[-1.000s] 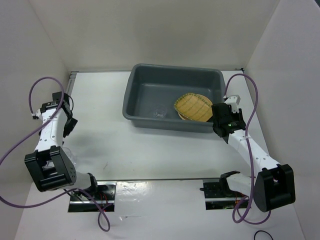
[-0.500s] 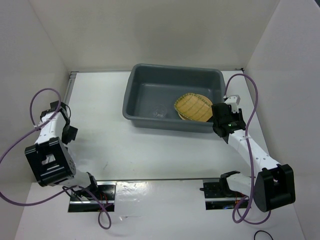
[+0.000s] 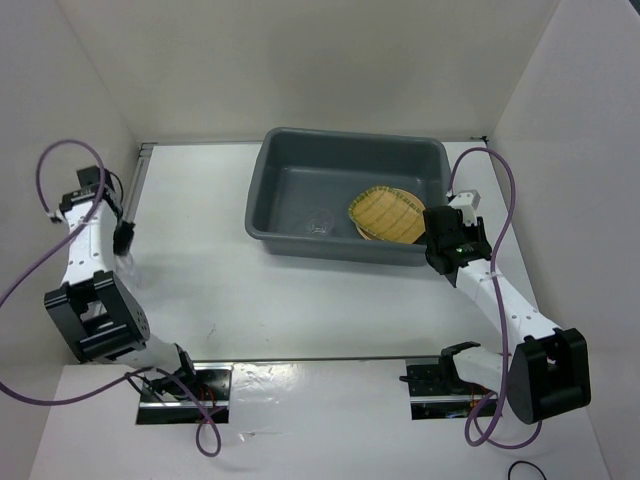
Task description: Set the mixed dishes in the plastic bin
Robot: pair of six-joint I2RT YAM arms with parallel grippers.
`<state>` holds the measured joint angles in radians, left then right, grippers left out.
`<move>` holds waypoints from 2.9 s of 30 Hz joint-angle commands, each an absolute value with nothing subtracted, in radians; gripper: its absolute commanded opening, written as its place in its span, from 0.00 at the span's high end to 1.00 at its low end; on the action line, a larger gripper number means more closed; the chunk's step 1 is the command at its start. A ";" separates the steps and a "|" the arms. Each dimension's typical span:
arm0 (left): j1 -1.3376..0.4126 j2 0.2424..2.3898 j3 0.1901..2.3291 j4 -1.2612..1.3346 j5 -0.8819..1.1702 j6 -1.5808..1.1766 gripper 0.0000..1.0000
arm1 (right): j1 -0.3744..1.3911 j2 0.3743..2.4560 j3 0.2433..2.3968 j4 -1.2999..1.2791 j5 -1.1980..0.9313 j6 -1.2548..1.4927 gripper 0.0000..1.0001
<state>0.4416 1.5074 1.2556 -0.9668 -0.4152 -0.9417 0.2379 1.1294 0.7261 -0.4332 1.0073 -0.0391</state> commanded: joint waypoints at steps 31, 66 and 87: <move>-0.498 2.355 2.662 -0.976 -0.186 -0.298 1.00 | 0.245 1.154 0.709 -0.391 0.996 -0.040 0.67; -0.456 1.987 2.740 -1.034 -0.477 -0.390 0.04 | 0.256 1.172 0.718 -0.477 0.810 -0.086 0.04; -0.527 1.397 1.180 -0.543 -0.032 -0.546 0.00 | 0.337 1.224 0.718 -0.477 0.811 -0.081 0.03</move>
